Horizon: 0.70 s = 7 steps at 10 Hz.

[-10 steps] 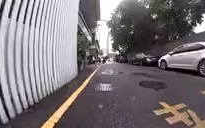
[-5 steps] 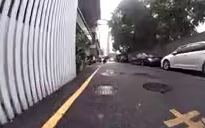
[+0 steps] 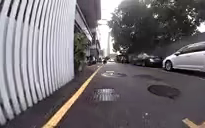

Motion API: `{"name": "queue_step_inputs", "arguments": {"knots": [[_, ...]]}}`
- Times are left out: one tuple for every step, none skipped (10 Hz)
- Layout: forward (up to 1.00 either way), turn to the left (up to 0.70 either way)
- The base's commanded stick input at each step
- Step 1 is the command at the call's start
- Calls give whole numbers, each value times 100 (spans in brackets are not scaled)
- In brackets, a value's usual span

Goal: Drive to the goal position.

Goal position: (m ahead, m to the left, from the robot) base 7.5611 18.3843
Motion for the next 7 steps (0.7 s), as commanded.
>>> {"name": "queue_step_inputs", "arguments": {"knots": [[45, 0], [45, 0], [45, 0], [45, 0], [45, 0], [45, 0], [45, 0]]}}
